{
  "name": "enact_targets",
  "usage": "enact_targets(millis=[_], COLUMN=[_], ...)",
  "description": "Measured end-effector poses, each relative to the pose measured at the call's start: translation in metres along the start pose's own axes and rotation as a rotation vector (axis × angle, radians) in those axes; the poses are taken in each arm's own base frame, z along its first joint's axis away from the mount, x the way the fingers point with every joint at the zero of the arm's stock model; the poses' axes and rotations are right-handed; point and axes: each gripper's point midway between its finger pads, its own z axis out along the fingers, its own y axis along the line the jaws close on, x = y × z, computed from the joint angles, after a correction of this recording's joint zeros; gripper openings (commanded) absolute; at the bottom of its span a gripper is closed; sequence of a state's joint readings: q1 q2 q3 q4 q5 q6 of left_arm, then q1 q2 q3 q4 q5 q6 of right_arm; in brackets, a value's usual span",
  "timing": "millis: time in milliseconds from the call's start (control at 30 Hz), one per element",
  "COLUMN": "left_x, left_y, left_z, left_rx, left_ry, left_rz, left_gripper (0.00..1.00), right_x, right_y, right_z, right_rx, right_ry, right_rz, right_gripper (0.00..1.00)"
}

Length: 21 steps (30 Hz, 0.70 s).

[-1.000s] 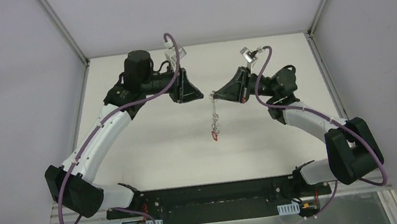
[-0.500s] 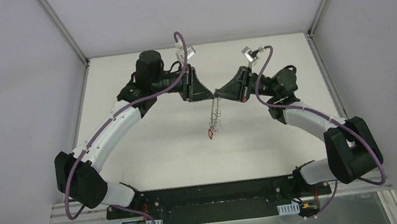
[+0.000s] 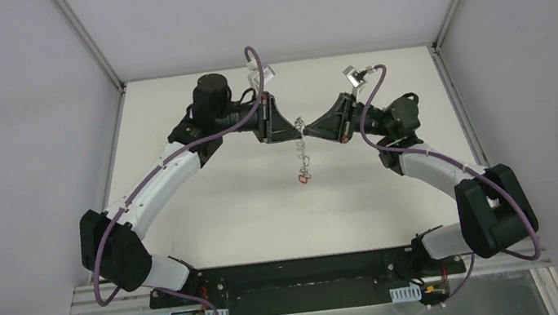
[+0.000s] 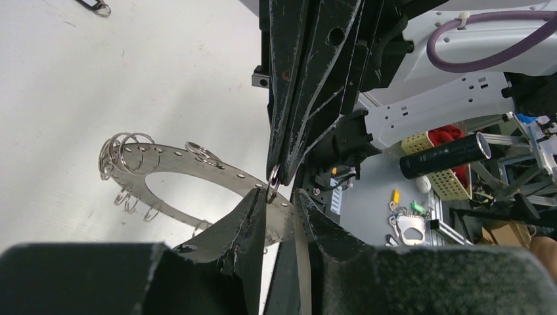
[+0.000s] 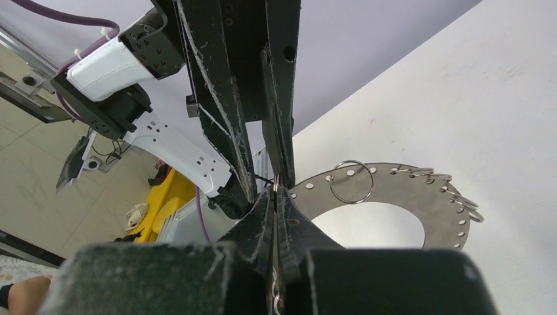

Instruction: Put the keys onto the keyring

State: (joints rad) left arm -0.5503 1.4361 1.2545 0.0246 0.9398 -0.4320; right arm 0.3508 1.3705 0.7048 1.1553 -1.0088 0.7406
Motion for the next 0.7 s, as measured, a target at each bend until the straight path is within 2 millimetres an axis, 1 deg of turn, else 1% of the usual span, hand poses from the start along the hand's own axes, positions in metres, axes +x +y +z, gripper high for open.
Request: enact_targets(millis=[133,700], left_x=[0.0029,0.0002], left_y=[0.0013,-0.0009], left_z=[0.0004,0.0008], left_rx=[0.001,0.006], left_ry=[0.003,-0.006], left_rz=[-0.011,-0.031], left_gripper=[0.22,0.14], right_x=[-0.0022,-0.004], right_y=[-0.0017,-0.0007], right_z=[-0.0011,-0.001], right_rx=[0.007,0.003], right_ry=[-0.008,-0.015], right_rz=[-0.001,-0.009], right_gripper=[0.0,0.0])
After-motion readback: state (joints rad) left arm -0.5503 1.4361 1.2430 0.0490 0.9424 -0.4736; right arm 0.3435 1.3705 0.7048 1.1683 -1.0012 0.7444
